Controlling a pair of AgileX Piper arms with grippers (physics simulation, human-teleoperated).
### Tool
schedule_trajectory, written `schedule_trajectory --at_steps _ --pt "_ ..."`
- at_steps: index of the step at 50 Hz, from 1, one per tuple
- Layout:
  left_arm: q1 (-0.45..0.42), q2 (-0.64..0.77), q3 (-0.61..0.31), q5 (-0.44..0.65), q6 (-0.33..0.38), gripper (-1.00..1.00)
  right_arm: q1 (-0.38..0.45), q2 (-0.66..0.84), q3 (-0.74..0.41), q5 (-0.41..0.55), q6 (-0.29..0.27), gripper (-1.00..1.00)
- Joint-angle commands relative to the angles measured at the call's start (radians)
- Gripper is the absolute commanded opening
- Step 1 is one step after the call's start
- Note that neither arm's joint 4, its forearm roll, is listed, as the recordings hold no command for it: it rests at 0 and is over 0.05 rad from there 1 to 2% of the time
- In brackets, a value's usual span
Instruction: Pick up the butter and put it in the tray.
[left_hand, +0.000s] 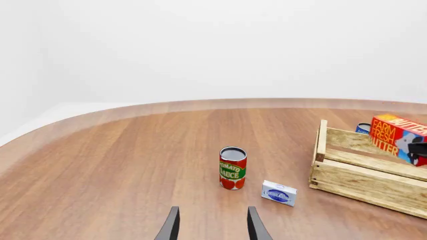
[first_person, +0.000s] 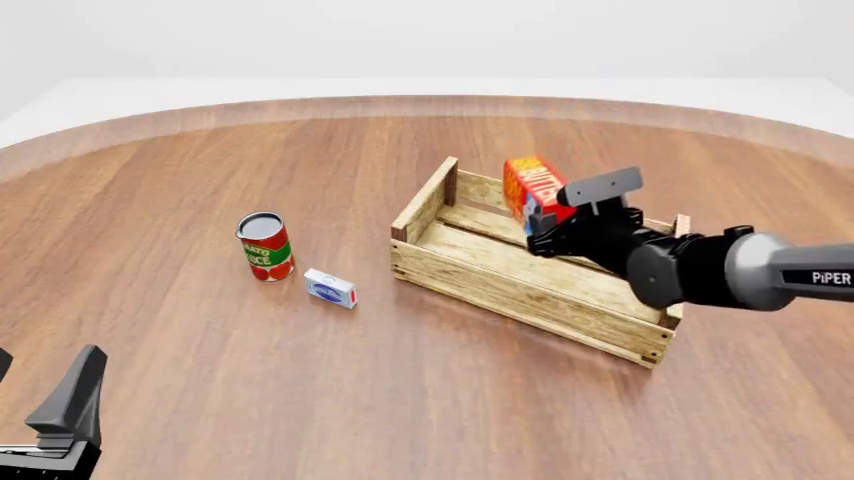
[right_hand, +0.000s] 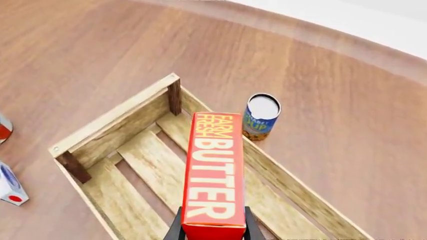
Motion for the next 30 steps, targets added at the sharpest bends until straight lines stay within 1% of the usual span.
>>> schedule_trajectory --at_steps 1,3,18,21,30 --pt "0.0 0.0 0.0 0.0 0.0 1.0 0.007 0.038 -0.024 -0.013 0.03 -1.0" --pt "0.0 0.0 0.0 0.0 0.0 1.0 -0.002 0.046 -0.028 -0.016 0.035 -1.0" --pt "0.0 0.0 0.0 0.0 0.0 1.0 0.01 0.097 -0.044 -0.018 0.05 -1.0" --pt "0.0 0.0 0.0 0.0 0.0 1.0 0.011 0.095 -0.026 -0.028 0.053 -1.0" --pt "0.0 0.0 0.0 0.0 0.0 1.0 0.012 0.114 -0.024 -0.032 0.058 -1.0"
